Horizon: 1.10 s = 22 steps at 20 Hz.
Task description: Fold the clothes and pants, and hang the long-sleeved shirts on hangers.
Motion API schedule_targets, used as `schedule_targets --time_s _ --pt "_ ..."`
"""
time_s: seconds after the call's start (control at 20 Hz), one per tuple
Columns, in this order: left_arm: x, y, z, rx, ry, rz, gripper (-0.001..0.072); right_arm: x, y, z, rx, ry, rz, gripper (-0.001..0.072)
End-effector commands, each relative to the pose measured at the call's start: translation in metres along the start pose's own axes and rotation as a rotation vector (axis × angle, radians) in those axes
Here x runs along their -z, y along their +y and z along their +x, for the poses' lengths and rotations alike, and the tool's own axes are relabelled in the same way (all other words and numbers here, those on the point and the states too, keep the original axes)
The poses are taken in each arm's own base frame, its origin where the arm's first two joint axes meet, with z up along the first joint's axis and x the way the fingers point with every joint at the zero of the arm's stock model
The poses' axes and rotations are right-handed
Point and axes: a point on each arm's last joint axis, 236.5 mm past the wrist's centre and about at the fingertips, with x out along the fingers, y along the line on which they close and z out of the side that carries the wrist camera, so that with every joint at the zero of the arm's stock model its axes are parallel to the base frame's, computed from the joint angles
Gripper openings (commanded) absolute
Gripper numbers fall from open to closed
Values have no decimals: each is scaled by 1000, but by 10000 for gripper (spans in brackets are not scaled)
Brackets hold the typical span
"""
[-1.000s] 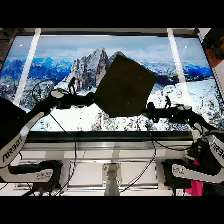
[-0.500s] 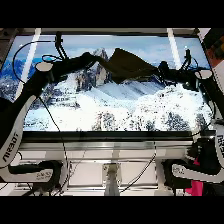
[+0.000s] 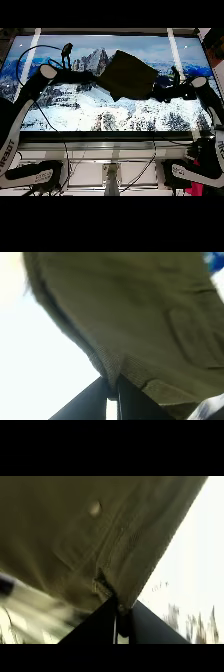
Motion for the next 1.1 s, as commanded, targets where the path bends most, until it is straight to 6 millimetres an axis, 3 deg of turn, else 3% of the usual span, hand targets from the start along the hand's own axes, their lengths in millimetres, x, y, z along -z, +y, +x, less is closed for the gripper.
schedule_targets --time_s 0.0,0.15,0.25,0.4,0.5,0.6,0.75,0.85,1.05 --pt "65 14 -15 -72 100 -21 24 75 -18 10 1 120 55 15" --pt "126 4 -30 -81 163 -15 24 131 -10 9 -64 192 104 15" --pt "151 -11 -40 -75 178 -19 24 163 1 7 -128 238 159 15" --pt "159 -35 -56 -84 155 38 23 198 4 2 -145 277 223 16" --pt "157 -45 -63 -77 133 12 23 203 10 -5 -151 248 217 16" --pt "138 -58 -65 -57 97 23 23 195 16 -12 -150 191 211 16" --pt "84 -79 -57 -35 13 84 23 172 13 -13 -132 110 224 14" --pt "49 -92 -40 -26 -6 114 24 146 3 -11 -122 28 275 14" --pt "-15 -104 13 -17 -56 155 25 74 -27 -14 -150 -219 462 14"
